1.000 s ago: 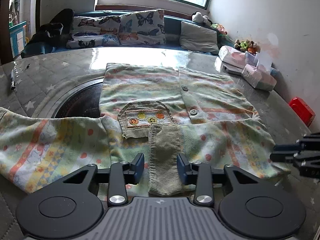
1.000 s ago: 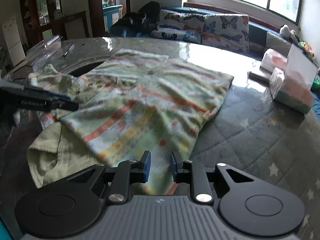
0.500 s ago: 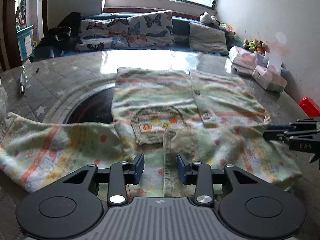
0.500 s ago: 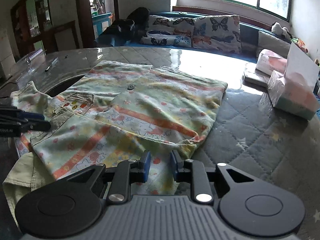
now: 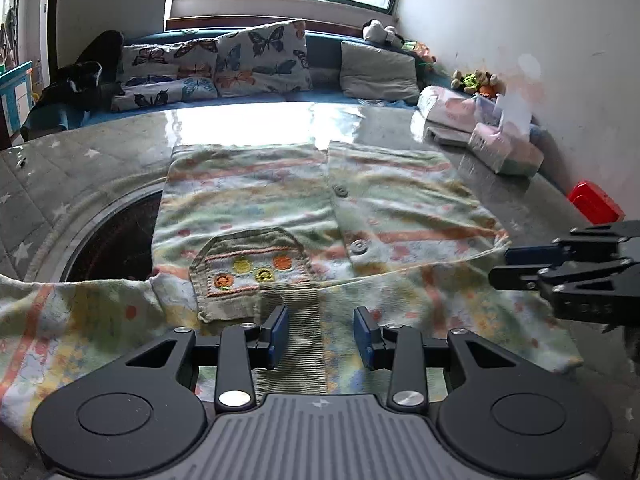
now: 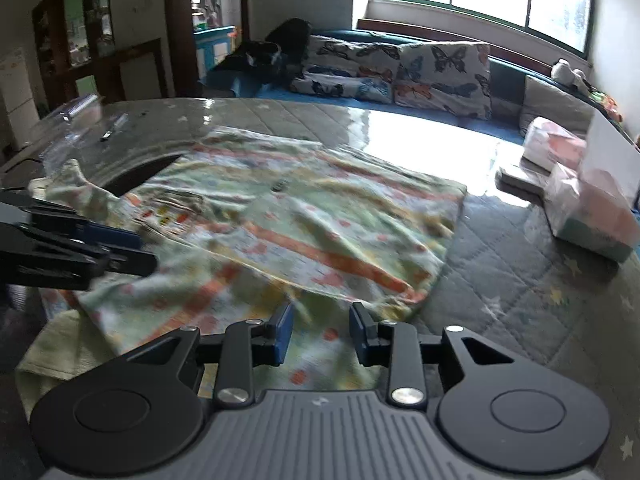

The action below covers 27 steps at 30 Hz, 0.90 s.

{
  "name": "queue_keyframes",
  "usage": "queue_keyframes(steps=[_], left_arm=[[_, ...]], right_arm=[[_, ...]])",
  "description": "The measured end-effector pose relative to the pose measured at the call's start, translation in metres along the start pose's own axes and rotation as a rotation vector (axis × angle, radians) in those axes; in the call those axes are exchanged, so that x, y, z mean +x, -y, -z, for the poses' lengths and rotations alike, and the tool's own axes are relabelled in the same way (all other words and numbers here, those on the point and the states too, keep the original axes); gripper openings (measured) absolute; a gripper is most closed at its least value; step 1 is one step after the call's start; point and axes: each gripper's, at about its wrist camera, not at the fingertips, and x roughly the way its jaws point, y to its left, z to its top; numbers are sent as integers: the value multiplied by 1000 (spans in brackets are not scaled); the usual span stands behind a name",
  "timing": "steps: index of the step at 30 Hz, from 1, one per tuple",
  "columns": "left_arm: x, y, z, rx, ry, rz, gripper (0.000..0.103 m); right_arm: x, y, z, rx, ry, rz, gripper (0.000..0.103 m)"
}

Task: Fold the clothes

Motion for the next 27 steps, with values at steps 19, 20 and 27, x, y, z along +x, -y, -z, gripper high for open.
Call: queue_keyframes(steps=[19,20,27], left_arm=[[-6,-15,-2,-35,10,2,38],[-7,-15,-1,-38,10,2,38],[-25,-6,9,-9,28,25,38]], right_arm=[[11,-87,-3,-204,-6,-172,34],[10,-90,-2,-213,-9,-182,34],[-9,-96,8,-238,-6,-201,34]])
